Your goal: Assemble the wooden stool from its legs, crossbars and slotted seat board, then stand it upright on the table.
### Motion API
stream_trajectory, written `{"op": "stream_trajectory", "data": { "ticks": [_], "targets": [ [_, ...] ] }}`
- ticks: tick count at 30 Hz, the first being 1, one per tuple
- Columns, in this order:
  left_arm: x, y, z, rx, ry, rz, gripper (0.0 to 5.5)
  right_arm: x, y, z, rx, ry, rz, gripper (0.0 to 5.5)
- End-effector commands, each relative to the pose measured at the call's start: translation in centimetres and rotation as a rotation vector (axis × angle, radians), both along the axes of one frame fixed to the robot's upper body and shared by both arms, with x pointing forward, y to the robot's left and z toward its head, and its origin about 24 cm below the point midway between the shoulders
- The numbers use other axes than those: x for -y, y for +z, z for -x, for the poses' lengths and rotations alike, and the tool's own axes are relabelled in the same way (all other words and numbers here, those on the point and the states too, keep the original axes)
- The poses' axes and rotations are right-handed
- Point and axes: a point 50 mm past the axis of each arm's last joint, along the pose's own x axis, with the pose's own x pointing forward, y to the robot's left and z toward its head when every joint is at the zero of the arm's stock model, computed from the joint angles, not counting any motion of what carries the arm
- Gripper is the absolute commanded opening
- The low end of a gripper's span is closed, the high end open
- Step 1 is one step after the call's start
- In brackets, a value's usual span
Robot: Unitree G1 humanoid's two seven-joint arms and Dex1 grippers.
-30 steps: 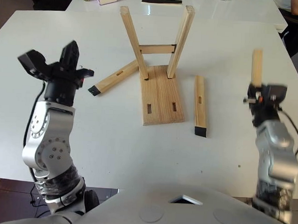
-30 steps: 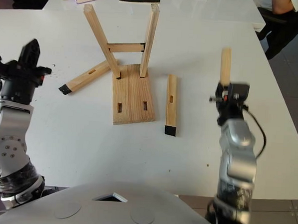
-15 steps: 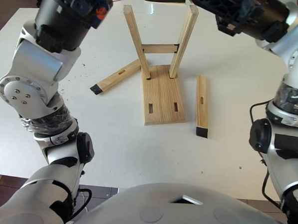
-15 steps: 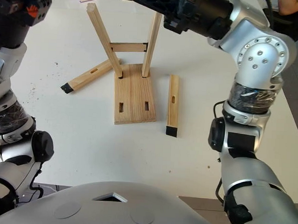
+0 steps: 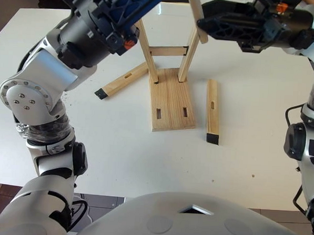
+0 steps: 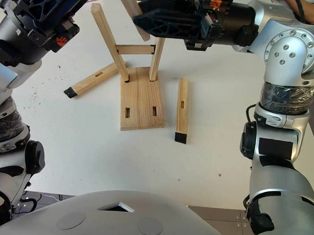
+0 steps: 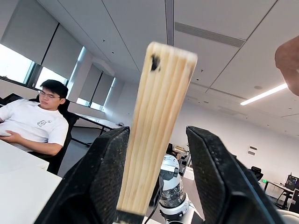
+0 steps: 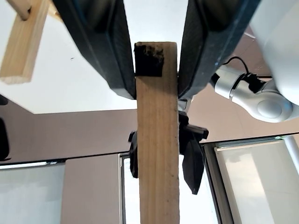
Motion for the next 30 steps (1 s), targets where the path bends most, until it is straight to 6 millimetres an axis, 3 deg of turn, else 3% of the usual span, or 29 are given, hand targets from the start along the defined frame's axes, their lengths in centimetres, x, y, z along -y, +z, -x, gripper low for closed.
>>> {"op": "stream_trajectory", "data": {
  "ticks": [1, 13, 27, 30],
  "targets": [
    [-0.3, -0.5, -0.3, 0.017, 0.031, -0.076, 2.26, 0.6, 0.2, 0.2, 0.012, -0.007, 0.015, 1.31],
    [-1.1, -1.5, -0.1, 0.124, 0.016, -0.225, 2.26, 1.5, -2.0, -0.2, 0.075, -0.001, 0.216, 1.31],
    [-1.1, -3.3, -0.3, 0.151, 0.014, -0.294, 2.26, 1.2, -2.4, -0.8, 0.123, 0.040, 0.309, 1.31],
    [-0.9, -3.6, -0.3, 0.153, 0.016, -0.313, 1.81, 1.1, -2.4, -0.9, 0.124, 0.050, 0.313, 1.31]
  ]
}}
